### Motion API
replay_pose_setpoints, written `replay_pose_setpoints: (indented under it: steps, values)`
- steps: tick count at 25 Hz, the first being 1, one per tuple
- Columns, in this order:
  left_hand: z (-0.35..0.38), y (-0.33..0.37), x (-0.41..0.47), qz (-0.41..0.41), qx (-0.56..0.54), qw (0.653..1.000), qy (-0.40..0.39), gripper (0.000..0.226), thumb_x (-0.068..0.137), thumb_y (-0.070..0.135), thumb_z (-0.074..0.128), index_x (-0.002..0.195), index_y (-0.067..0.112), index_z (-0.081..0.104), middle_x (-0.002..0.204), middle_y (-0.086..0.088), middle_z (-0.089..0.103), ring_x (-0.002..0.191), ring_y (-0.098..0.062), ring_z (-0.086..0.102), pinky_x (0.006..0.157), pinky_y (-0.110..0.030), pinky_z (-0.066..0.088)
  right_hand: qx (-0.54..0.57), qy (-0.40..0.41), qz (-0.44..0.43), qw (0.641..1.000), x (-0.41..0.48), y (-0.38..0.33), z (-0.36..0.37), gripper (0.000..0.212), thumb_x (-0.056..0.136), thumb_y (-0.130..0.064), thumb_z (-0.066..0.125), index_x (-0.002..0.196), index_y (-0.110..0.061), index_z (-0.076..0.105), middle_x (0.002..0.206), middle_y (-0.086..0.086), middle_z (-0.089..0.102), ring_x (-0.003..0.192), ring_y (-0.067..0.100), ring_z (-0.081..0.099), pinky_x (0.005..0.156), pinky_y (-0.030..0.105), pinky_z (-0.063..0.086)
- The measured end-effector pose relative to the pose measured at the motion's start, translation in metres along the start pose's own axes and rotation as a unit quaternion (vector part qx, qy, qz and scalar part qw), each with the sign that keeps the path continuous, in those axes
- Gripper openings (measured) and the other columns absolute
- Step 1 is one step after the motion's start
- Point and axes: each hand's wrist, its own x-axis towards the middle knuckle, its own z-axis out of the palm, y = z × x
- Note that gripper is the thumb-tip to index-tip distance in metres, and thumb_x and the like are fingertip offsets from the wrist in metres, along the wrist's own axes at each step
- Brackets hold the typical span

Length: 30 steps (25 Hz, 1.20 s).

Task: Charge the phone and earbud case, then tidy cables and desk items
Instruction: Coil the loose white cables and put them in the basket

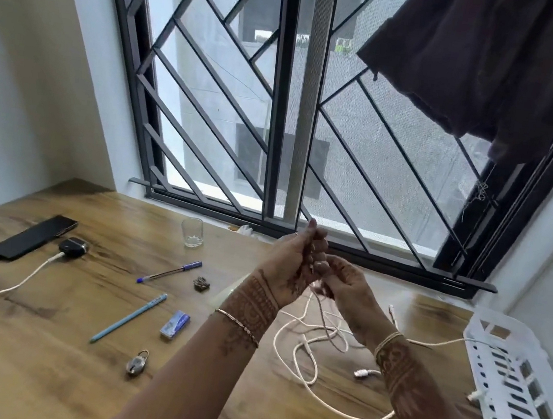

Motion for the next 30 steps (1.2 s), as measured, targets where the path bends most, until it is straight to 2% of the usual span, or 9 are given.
replay_pose_setpoints:
  steps: [3, 7, 10, 12, 16, 19, 22, 26, 30]
  values:
    - [-0.002, 0.007, 0.015, 0.064, 0.027, 0.997, 0.02, 0.025, 0.099, 0.021, 0.043, 0.086, 0.006, 0.058, 0.059, 0.002, 0.049, 0.047, -0.006, 0.047, 0.046, -0.018, 0.047, -0.145, 0.004, -0.006, 0.989, 0.001, -0.002, 0.004, 0.021, 0.097, -0.022, 0.051, 0.084, -0.011, 0.064, 0.057, -0.007, 0.046, 0.053, 0.01, 0.043, 0.057, 0.031, 0.047]
    - [-0.011, 0.001, 0.034, 0.125, 0.201, 0.971, 0.044, 0.03, 0.101, 0.013, 0.04, 0.077, 0.007, 0.058, 0.066, -0.001, 0.065, 0.064, -0.012, 0.067, 0.072, -0.021, 0.057, -0.307, -0.003, -0.014, 0.952, -0.001, -0.016, 0.002, 0.024, 0.091, -0.035, 0.057, 0.073, -0.025, 0.069, 0.05, -0.015, 0.054, 0.049, 0.003, 0.047, 0.057, 0.03, 0.043]
    - [-0.028, -0.004, 0.039, 0.151, 0.402, 0.902, 0.052, 0.03, 0.1, 0.015, 0.045, 0.076, 0.015, 0.064, 0.066, 0.008, 0.069, 0.072, -0.007, 0.066, 0.078, -0.026, 0.054, -0.317, 0.008, -0.032, 0.948, -0.003, -0.034, -0.003, 0.032, 0.09, -0.035, 0.06, 0.065, -0.018, 0.065, 0.043, -0.014, 0.048, 0.042, 0.002, 0.037, 0.052, 0.021, 0.032]
    - [-0.039, -0.011, 0.038, 0.135, 0.453, 0.881, 0.027, 0.03, 0.099, 0.017, 0.046, 0.076, 0.018, 0.065, 0.063, 0.009, 0.068, 0.066, -0.005, 0.064, 0.078, -0.032, 0.051, -0.287, 0.014, -0.031, 0.957, 0.003, -0.048, -0.011, 0.036, 0.091, -0.038, 0.058, 0.067, -0.013, 0.065, 0.053, -0.009, 0.05, 0.049, 0.004, 0.039, 0.053, 0.024, 0.034]
    - [-0.039, -0.015, 0.028, 0.075, 0.363, 0.928, -0.018, 0.035, 0.102, 0.017, 0.039, 0.077, 0.009, 0.062, 0.056, 0.002, 0.053, 0.049, -0.005, 0.049, 0.069, -0.029, 0.049, -0.281, 0.005, -0.034, 0.959, 0.017, -0.066, -0.025, 0.033, 0.093, -0.037, 0.057, 0.072, -0.012, 0.065, 0.066, -0.005, 0.061, 0.065, 0.005, 0.052, 0.066, 0.023, 0.041]
    - [-0.027, -0.006, 0.015, 0.01, 0.225, 0.972, -0.065, 0.038, 0.102, 0.023, 0.034, 0.079, 0.005, 0.059, 0.053, 0.004, 0.042, 0.047, -0.005, 0.041, 0.072, -0.026, 0.056, -0.226, 0.032, -0.047, 0.972, 0.026, -0.072, -0.026, 0.026, 0.091, -0.028, 0.06, 0.069, -0.014, 0.063, 0.054, -0.018, 0.061, 0.054, -0.009, 0.051, 0.059, 0.005, 0.038]
    - [-0.018, -0.002, 0.009, -0.002, 0.103, 0.99, -0.1, 0.034, 0.099, 0.028, 0.037, 0.08, 0.008, 0.056, 0.056, 0.005, 0.037, 0.046, -0.006, 0.037, 0.061, -0.023, 0.053, -0.176, 0.062, -0.059, 0.981, 0.032, -0.062, -0.023, 0.03, 0.091, -0.029, 0.061, 0.065, -0.013, 0.059, 0.056, -0.013, 0.053, 0.052, -0.002, 0.044, 0.055, 0.008, 0.035]
    - [-0.009, 0.003, 0.018, 0.024, -0.057, 0.994, -0.09, 0.043, 0.102, 0.021, 0.032, 0.071, 0.009, 0.059, 0.057, 0.001, 0.05, 0.048, -0.01, 0.054, 0.064, -0.024, 0.057, -0.163, 0.032, -0.009, 0.986, 0.028, -0.038, -0.007, 0.025, 0.098, -0.01, 0.046, 0.078, -0.001, 0.058, 0.068, 0.006, 0.046, 0.047, -0.001, 0.036, 0.048, 0.013, 0.03]
    - [-0.006, -0.002, 0.03, 0.087, -0.016, 0.996, -0.002, 0.032, 0.102, 0.017, 0.036, 0.078, 0.007, 0.054, 0.057, -0.002, 0.062, 0.056, -0.017, 0.068, 0.07, -0.031, 0.059, -0.196, -0.031, 0.082, 0.977, 0.018, -0.028, 0.001, 0.029, 0.1, -0.018, 0.044, 0.071, -0.017, 0.046, 0.065, 0.003, 0.044, 0.047, 0.009, 0.034, 0.039, 0.015, 0.027]
